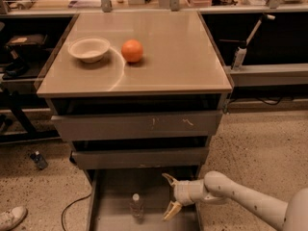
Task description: Pick water bottle from bottom drawer and place on counter
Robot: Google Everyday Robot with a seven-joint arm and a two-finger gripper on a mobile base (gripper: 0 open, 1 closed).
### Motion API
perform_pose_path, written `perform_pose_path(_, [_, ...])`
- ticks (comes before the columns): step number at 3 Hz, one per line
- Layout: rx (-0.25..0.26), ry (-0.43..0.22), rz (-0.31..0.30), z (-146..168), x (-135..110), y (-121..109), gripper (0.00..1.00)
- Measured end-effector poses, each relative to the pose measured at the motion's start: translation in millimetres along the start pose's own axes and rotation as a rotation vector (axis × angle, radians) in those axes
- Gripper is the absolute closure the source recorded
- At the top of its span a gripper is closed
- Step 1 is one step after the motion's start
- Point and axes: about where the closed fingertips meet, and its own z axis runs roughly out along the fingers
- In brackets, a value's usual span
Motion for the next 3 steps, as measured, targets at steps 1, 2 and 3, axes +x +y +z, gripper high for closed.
perform_pose_path(1, [-0.014, -0.001, -0.008, 10.6, 0.6, 4.4, 0.0])
perform_pose_path(2, [-0.057, -0.035, -0.037, 51.8, -2.6, 8.3, 0.0])
perform_pose_path(3, [-0.089, -0.063, -0.068, 81.6, -8.1, 5.0, 0.0])
